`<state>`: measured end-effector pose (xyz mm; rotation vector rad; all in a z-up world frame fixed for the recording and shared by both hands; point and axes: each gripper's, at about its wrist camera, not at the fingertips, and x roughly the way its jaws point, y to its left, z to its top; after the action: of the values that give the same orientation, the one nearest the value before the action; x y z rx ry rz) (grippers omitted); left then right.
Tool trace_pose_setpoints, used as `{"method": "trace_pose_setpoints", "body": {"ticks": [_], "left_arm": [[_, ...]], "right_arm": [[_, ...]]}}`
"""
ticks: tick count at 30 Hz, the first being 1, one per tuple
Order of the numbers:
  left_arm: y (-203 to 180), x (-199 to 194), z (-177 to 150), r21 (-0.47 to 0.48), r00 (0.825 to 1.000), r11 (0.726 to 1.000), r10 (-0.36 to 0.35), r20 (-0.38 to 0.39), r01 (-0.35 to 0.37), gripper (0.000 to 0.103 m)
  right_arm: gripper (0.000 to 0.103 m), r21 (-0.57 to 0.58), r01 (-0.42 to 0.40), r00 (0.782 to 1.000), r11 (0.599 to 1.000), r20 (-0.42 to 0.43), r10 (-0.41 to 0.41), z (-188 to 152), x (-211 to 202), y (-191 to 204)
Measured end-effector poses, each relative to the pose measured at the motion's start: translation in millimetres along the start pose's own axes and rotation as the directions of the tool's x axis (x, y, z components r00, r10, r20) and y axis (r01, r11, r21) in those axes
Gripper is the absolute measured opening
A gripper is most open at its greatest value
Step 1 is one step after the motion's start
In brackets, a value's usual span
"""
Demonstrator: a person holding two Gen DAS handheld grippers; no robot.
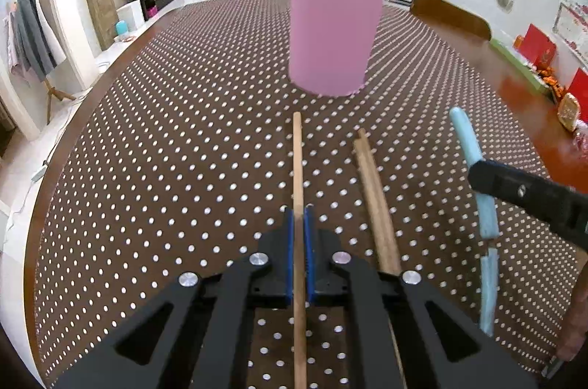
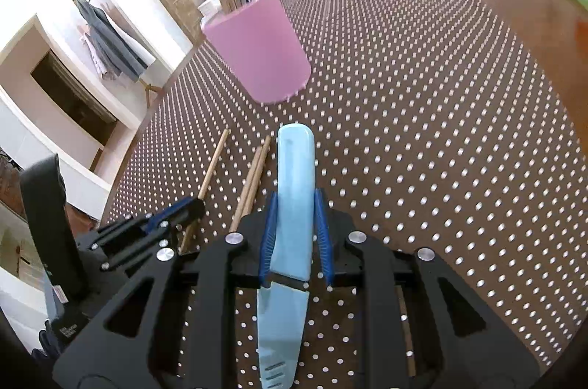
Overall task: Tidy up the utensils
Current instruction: 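Grasp the light blue knife with the right tool while the left tool grasps a chopstick, then lower the knife and chopstick into the pink cup with both tools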
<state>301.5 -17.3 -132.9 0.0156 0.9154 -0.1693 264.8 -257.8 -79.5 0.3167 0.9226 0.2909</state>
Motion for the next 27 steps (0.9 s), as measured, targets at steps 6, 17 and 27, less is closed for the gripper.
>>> {"method": "trace_pose_setpoints", "body": {"ticks": [6, 17, 27], "left_arm": [[-0.6, -23.6, 10.0, -0.006, 0.994, 0.999, -0.051, 0.096, 0.051, 0.006], [-7.7, -63.3, 38.7, -0.010, 0.957, 0.997, -0.068, 0.281, 0.074, 0.006], [-15.1, -82.3, 88.5, -0.038, 0.913, 0.993, -0.091, 0.398, 0.115, 0.006]], "right_arm": [[0.021, -0.018, 0.015, 0.997, 1.000, 0.075, -0.014, 14.1, -19.2, 13.4], [0.020, -0.058, 0.029, 0.979, 0.998, 0.201, -0.017, 49.6, -53.7, 32.6], [0.021, -0.086, 0.027, 0.957, 0.996, 0.290, -0.001, 86.6, -73.3, 52.3]]}}
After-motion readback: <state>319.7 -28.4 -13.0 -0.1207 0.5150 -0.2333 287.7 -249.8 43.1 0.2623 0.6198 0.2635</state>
